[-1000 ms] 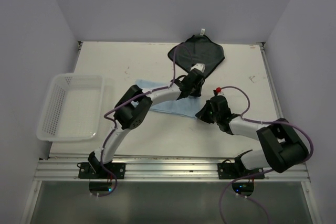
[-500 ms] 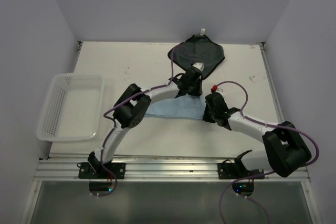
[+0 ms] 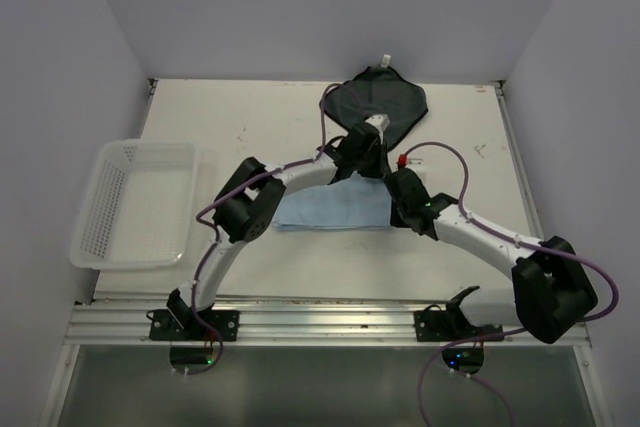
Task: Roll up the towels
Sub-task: Roll the towel
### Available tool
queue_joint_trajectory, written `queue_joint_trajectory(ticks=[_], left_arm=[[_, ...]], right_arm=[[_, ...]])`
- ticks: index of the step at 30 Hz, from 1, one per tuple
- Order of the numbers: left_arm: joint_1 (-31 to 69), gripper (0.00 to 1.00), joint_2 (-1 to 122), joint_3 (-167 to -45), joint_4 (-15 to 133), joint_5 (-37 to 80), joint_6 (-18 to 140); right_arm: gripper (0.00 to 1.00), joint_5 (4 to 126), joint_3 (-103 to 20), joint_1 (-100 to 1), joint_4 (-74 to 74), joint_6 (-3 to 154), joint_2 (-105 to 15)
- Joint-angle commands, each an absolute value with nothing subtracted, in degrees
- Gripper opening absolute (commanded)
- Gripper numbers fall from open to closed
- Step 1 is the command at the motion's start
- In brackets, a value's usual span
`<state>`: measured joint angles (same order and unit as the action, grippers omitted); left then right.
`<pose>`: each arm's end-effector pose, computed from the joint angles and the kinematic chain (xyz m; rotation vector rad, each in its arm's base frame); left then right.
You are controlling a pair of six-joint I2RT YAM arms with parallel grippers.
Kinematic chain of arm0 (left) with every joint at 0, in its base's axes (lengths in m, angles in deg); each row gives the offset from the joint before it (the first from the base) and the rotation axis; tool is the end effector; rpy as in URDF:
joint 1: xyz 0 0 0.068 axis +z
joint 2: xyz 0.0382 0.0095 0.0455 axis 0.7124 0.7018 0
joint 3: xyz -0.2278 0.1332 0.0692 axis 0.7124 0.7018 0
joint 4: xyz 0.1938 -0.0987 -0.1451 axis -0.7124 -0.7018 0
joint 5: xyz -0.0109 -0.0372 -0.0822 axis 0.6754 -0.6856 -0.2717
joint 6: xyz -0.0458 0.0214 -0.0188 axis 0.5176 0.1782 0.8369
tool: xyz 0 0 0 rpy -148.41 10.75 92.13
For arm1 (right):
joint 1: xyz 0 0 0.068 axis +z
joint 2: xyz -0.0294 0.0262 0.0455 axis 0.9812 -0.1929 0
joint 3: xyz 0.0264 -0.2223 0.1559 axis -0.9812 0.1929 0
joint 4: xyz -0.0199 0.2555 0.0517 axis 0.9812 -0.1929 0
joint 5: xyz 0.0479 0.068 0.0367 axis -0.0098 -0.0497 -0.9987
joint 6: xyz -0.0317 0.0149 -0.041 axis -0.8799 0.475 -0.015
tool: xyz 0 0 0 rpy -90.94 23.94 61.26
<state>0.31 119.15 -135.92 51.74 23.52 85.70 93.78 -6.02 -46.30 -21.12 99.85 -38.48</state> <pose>0.3720 -0.3790 0.1566 0.2498 2.3553 -0.8588 0.2137 0.1215 0.1898 0.1041 2.4603 0.0021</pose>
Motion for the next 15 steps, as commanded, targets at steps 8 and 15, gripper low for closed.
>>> queue_joint_trajectory(ticks=[8,15], left_arm=[[3.7,0.24,113.7,-133.6,59.8,20.3,85.4],[4.6,0.24,113.4,-131.2,61.5,18.7,85.4]], right_arm=[[0.00,100.2,-9.2,-43.1,-26.1,97.0,-39.4],[0.00,98.8,-10.1,-41.4,-23.9,97.2,-41.7]])
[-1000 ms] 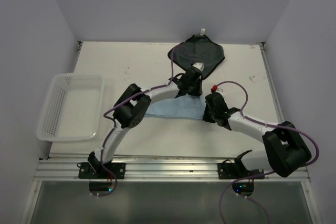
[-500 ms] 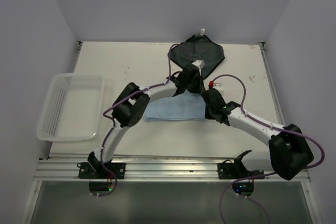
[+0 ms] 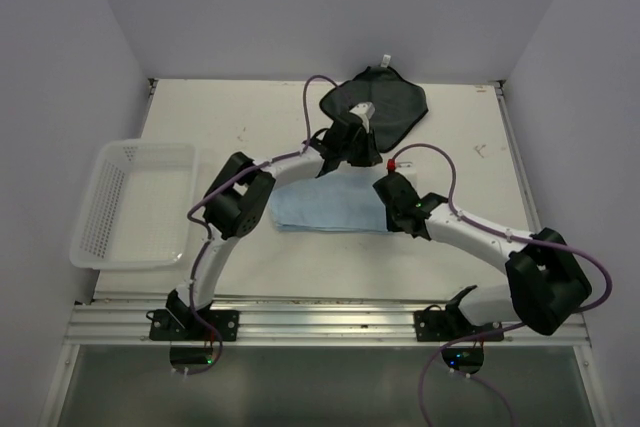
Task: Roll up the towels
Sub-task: Roll the towel
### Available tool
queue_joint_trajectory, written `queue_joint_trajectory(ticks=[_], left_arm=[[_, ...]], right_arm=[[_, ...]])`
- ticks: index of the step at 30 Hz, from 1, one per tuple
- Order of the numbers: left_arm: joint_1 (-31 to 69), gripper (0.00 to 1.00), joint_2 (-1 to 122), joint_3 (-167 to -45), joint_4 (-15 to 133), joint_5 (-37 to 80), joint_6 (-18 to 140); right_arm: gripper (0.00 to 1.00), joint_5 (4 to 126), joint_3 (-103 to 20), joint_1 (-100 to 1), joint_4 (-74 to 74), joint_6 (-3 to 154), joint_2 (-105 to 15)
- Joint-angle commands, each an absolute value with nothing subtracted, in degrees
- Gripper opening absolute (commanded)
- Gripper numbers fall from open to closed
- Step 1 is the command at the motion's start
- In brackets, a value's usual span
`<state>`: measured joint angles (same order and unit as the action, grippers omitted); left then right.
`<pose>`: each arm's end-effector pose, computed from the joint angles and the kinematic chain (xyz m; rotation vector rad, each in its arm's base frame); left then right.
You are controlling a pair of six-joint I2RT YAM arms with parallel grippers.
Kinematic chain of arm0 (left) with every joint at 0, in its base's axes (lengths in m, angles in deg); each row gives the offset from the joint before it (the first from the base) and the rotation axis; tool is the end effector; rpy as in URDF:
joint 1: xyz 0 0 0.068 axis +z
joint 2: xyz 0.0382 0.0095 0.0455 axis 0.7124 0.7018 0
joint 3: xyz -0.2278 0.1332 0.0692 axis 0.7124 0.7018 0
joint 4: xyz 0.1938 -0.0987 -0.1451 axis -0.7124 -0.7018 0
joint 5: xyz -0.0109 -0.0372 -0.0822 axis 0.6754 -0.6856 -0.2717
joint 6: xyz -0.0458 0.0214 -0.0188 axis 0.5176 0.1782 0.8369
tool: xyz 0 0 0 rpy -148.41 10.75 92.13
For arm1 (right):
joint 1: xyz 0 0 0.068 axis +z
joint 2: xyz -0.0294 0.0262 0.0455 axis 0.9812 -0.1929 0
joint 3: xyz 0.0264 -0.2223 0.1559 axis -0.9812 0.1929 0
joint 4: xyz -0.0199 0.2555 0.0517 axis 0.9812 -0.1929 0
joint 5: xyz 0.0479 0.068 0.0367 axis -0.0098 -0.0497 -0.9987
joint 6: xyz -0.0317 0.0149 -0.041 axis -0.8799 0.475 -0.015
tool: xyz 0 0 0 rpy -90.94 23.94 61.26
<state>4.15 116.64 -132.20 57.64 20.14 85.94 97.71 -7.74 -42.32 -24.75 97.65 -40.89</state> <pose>0.3912 -0.3513 0.1670 0.2036 2.2814 -0.9324 0.2080 0.1356 0.1863 -0.0247 2.4872 -0.1134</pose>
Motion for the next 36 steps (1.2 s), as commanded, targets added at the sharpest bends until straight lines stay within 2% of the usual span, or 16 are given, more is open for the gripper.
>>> queue_joint_trajectory(ticks=[1,18,29,36], left_arm=[[4.7,0.24,113.4,-131.1,61.6,18.5,85.4],[5.2,0.27,107.9,-123.4,64.5,16.8,84.7],[5.3,0.28,108.5,-124.1,65.8,14.7,85.7],[5.3,0.45,110.3,-125.0,69.1,8.8,89.4]], right_arm=[[0.00,98.6,-10.0,-41.2,-23.5,97.5,-41.8],[0.00,96.5,-10.7,-39.8,-18.8,96.3,-44.7],[0.00,96.1,-9.5,-38.1,-17.2,96.5,-45.8],[0.00,96.3,-8.0,-38.0,-14.8,96.5,-47.4]])
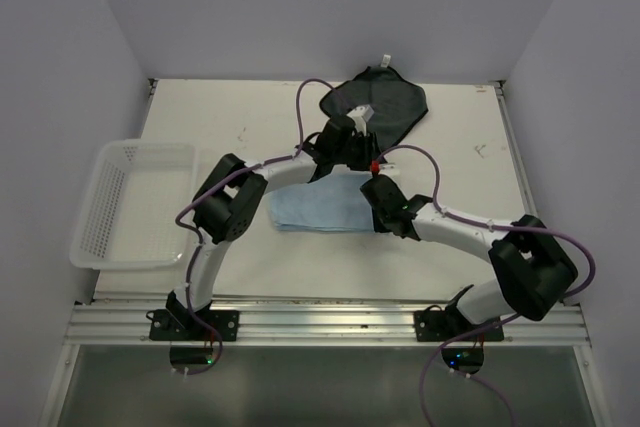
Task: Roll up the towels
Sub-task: Roll the towel
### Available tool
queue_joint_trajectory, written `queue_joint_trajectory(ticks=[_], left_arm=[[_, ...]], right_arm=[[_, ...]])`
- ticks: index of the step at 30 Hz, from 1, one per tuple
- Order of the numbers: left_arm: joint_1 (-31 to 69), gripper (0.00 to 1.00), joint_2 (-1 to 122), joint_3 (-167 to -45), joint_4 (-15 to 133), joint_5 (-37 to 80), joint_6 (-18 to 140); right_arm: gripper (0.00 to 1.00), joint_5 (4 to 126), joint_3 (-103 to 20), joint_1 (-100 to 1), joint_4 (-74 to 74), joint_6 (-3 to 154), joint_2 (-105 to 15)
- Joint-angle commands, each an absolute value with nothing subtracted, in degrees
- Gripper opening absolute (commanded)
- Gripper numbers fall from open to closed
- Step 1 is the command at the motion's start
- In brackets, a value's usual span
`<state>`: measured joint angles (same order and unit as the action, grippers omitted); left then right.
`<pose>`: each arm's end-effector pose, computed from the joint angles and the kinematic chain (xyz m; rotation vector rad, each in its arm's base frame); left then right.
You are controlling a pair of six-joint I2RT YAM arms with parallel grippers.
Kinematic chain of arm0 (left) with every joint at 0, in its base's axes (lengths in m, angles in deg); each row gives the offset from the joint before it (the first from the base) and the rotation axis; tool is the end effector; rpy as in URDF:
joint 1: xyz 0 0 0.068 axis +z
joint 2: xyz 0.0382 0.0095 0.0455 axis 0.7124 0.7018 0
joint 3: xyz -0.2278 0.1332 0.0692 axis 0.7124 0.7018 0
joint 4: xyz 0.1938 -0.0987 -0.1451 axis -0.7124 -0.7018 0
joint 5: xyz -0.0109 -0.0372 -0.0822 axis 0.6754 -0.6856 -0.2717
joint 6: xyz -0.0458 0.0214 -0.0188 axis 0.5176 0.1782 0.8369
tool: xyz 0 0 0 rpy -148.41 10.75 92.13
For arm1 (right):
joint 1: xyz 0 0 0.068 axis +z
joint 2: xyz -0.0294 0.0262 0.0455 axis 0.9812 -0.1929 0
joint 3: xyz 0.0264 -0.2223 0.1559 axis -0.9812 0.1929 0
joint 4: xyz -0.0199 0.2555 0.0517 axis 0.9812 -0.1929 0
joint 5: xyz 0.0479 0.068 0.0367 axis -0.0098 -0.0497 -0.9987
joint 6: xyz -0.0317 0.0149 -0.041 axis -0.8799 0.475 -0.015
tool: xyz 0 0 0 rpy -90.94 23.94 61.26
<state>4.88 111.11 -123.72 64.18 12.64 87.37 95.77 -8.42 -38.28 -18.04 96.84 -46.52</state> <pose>0.3761 -0.3355 0.1773 0.2537 2.2456 -1.0973 0.2122 0.1636 0.1722 -0.1326 2.4770 -0.0303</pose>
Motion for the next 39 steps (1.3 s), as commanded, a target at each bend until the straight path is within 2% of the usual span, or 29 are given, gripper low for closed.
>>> queue_joint_trajectory(ticks=[1,6,15,26,30,39], left_arm=[[5.4,0.47,110.6,-124.9,69.7,8.3,90.0],[5.3,0.55,111.6,-124.8,70.9,5.8,91.2],[5.2,0.63,113.2,-124.9,70.6,3.8,91.9],[5.3,0.64,112.9,-126.2,68.5,3.0,90.8],[5.1,0.70,115.1,-127.8,67.2,1.0,90.4],[3.9,0.71,122.2,-137.7,58.2,2.3,87.5]], right_arm=[[0.00,96.5,-7.8,-38.0,-14.7,96.4,-47.8],[0.00,97.0,-7.1,-38.0,-13.0,96.2,-49.1],[0.00,96.6,-6.0,-37.8,-11.1,95.1,-49.6],[0.00,97.0,-5.8,-37.0,-10.1,93.7,-51.3],[0.00,97.5,-5.6,-36.9,-10.0,93.6,-51.4],[0.00,97.7,-5.1,-37.0,-9.3,93.9,-52.2]])
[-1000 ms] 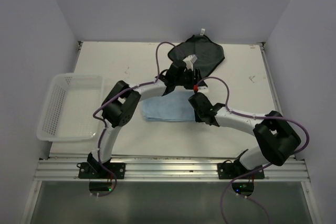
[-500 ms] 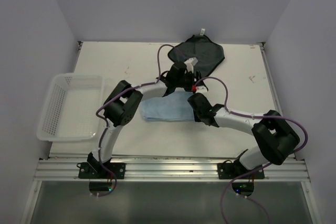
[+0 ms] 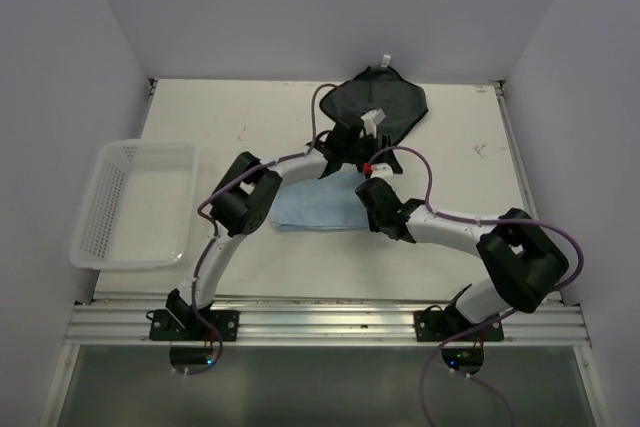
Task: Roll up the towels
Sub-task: Roll the towel
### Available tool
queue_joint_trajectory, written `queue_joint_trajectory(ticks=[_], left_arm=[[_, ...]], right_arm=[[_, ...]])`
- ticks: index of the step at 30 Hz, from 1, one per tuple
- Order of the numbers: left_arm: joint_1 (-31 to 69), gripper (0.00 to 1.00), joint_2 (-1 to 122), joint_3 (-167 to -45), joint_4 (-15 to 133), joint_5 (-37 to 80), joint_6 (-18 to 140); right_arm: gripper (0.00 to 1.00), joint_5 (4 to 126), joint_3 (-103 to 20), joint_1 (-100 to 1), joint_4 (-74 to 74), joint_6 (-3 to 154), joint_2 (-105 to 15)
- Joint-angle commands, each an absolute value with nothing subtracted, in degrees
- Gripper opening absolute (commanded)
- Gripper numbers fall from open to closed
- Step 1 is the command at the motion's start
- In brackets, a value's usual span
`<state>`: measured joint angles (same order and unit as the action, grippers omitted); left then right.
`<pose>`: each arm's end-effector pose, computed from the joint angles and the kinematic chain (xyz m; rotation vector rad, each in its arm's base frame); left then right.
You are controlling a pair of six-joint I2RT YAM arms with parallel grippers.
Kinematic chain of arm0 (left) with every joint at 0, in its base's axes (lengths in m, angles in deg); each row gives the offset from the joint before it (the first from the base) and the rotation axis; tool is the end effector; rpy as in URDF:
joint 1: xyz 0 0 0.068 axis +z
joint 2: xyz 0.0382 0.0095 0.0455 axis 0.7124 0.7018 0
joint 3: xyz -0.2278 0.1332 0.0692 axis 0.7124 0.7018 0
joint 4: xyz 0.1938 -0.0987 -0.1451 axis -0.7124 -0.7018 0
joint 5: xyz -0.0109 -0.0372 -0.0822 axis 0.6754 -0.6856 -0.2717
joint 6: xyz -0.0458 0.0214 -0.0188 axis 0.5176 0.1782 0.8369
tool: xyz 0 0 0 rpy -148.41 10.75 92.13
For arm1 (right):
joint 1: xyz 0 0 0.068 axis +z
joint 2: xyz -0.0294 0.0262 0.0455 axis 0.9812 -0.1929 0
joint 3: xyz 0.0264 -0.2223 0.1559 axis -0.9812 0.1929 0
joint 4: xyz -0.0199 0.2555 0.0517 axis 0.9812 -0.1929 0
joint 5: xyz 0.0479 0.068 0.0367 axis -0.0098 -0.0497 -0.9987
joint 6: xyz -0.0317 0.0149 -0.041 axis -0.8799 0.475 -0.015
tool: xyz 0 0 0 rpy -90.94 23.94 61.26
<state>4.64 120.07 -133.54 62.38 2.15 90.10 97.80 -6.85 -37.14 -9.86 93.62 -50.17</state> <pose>0.3932 -0.3610 0.1536 0.3331 2.3058 -1.2958 0.2172 0.1736 0.1570 -0.1941 2.4141 -0.0449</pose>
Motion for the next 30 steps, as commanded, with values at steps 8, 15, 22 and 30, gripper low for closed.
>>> queue_joint_trajectory(ticks=[8,15,22,30], left_arm=[[1.8,0.70,126.9,-148.6,45.4,8.0,83.5],[1.3,0.70,122.4,-147.0,44.1,13.8,81.5],[1.3,0.69,119.0,-144.6,44.1,14.7,80.8],[1.2,0.67,123.0,-147.1,42.5,11.8,81.1]], right_arm=[[0.00,98.9,-5.1,-36.9,-9.5,94.4,-52.8],[0.00,99.2,-5.4,-36.9,-9.6,94.8,-53.2],[0.00,99.5,-5.5,-36.9,-9.8,95.0,-53.3],[0.00,99.6,-5.6,-37.0,-9.9,95.0,-53.5]])
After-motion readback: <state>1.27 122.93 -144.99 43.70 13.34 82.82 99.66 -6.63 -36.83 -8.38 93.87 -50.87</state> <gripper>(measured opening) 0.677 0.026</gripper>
